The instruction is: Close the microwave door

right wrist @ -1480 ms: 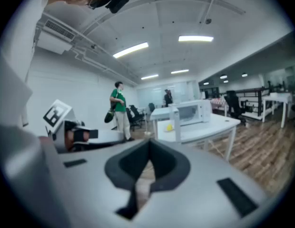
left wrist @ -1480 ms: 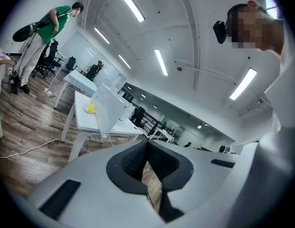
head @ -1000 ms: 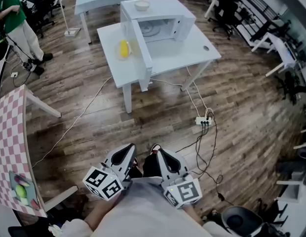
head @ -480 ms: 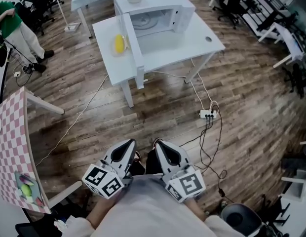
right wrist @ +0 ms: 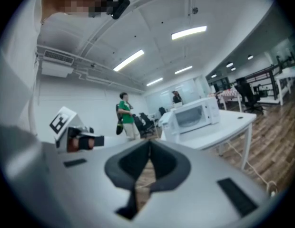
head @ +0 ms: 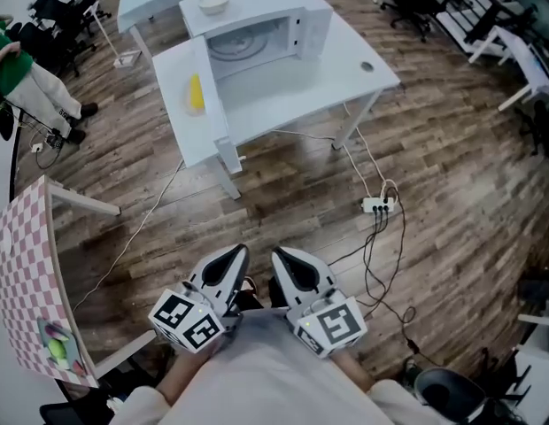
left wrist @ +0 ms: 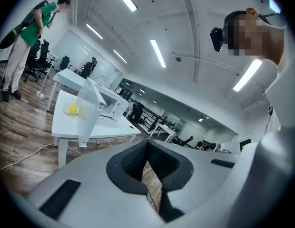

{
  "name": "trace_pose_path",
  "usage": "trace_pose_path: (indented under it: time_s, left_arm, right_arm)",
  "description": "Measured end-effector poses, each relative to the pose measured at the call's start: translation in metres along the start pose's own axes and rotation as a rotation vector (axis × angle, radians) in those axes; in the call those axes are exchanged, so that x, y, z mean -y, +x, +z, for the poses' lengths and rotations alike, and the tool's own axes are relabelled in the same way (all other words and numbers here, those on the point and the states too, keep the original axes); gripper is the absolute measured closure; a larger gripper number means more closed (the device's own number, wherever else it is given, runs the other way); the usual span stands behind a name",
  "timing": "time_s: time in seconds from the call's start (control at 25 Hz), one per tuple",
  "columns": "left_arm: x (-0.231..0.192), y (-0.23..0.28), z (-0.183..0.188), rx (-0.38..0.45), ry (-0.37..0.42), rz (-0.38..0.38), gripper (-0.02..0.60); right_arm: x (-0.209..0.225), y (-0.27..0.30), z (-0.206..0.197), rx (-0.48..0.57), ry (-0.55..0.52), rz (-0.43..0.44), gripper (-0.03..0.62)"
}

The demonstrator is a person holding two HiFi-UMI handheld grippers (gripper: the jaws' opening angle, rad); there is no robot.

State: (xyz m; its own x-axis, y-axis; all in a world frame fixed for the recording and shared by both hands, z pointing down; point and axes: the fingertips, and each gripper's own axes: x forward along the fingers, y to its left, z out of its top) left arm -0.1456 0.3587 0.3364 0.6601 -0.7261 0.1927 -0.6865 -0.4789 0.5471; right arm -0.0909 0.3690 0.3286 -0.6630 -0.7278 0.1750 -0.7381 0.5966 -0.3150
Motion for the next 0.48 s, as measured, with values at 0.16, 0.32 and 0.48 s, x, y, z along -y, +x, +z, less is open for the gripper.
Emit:
trace_pose_path:
  time_s: [0.16, 0.32, 0.48]
  left_arm:
    - [0.008, 0.026, 0.001, -0.013, 0.017, 0.002, 0.566]
    - [0.014, 0.041, 0.003, -0.015, 0.024, 0.002, 0.566]
    - [0.018, 0.045, 0.001, -0.021, 0.025, 0.025, 0.566]
  right_arm:
    - [0.024, 0.001, 0.009, 0.019, 0.013, 0.018, 0.571]
    - [0.039, 0.004, 0.011, 0.018, 0.027, 0.036, 0.571]
    - [0.048, 0.001, 0.011, 0.011, 0.051, 0.053, 0.571]
